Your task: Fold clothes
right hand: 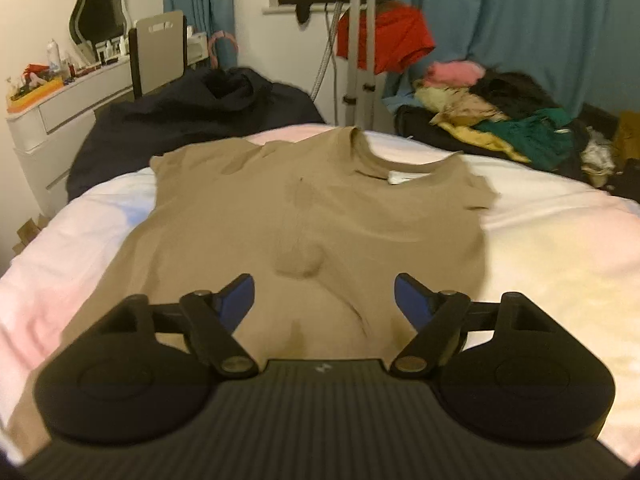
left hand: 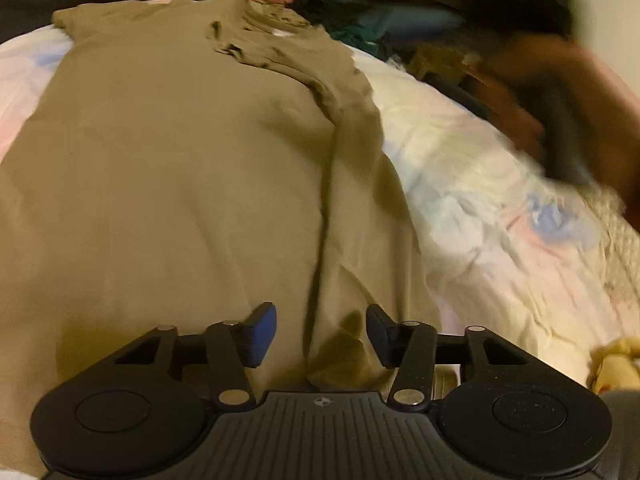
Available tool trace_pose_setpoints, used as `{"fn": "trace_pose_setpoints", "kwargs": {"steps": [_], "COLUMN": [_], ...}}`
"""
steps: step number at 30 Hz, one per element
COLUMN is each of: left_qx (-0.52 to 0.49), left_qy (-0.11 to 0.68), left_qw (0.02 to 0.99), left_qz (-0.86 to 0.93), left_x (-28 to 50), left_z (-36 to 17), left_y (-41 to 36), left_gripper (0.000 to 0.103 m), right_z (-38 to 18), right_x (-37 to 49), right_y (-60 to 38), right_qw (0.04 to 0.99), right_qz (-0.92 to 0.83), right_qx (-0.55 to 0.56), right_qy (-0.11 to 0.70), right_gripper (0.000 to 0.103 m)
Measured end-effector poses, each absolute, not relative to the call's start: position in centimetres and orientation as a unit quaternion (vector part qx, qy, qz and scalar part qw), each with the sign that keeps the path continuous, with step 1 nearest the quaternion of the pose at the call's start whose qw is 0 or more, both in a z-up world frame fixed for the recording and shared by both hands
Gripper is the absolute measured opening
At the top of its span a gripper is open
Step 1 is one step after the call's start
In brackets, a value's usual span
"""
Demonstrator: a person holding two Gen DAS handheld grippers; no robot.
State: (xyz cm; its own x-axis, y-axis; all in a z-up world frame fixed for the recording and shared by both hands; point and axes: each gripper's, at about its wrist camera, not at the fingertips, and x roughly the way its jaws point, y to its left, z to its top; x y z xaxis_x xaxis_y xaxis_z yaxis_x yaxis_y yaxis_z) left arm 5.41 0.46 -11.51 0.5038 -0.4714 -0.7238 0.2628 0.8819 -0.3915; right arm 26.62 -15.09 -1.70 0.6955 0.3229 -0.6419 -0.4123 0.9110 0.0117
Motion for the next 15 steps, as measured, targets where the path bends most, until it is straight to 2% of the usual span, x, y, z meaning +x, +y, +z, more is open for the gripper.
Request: {"fn": "trace_pose_setpoints", "kwargs": {"steps": [1, 3, 5, 7, 8, 10, 11, 12, 15], "left_qx": [-0.114, -0.113, -0.116, -0.120, -0.121, -0.127, -0.132, -0.136, -0.146], "left_qy": [0.452, 0.457, 0.464, 0.464, 0.464, 0.462, 0.460, 0.457, 0.443], "left_qw": [0.857, 0.851, 0.843, 0.841, 0.841, 0.839, 0.839, 0.839, 0.843], "left_qz": [-0.220, -0.234, -0.247, -0.251, -0.252, -0.256, -0.260, -0.263, -0.268], "left_x": [5.4, 5.3, 5.3, 5.3, 5.3, 5.3, 5.2, 5.0, 4.2], "left_z": [-11.7, -12.2, -12.7, -12.9, -12.9, -12.8, -12.7, -12.4, -11.4], "left_y": [0.3, 0.1, 0.0, 0.0, 0.0, 0.2, 0.3, 0.4, 0.5], "left_gripper": [0.038, 0.024, 0.012, 0.009, 0.008, 0.004, 0.003, 0.003, 0.003], "right_z": [-2.5, -4.1, -5.8, -7.3, -7.9, -8.6, -8.4, -8.2, -6.4], "right_x": [27.6, 29.5, 31.2, 32.7, 33.1, 33.7, 33.6, 33.6, 33.0], "right_y": [-14.3, -12.8, -11.8, -11.2, -11.3, -11.4, -11.4, -11.5, -11.7], "right_qw": [0.915, 0.908, 0.905, 0.904, 0.903, 0.903, 0.907, 0.910, 0.930], "right_qz": [0.203, 0.199, 0.180, 0.158, 0.154, 0.154, 0.156, 0.158, 0.166], "right_qx": [-0.083, -0.121, -0.144, -0.152, -0.148, -0.136, -0.126, -0.115, -0.072], "right_qy": [0.339, 0.347, 0.357, 0.368, 0.373, 0.377, 0.372, 0.366, 0.319], "right_gripper": [0.078, 0.078, 0.072, 0.068, 0.062, 0.040, 0.015, 0.005, 0.005]}}
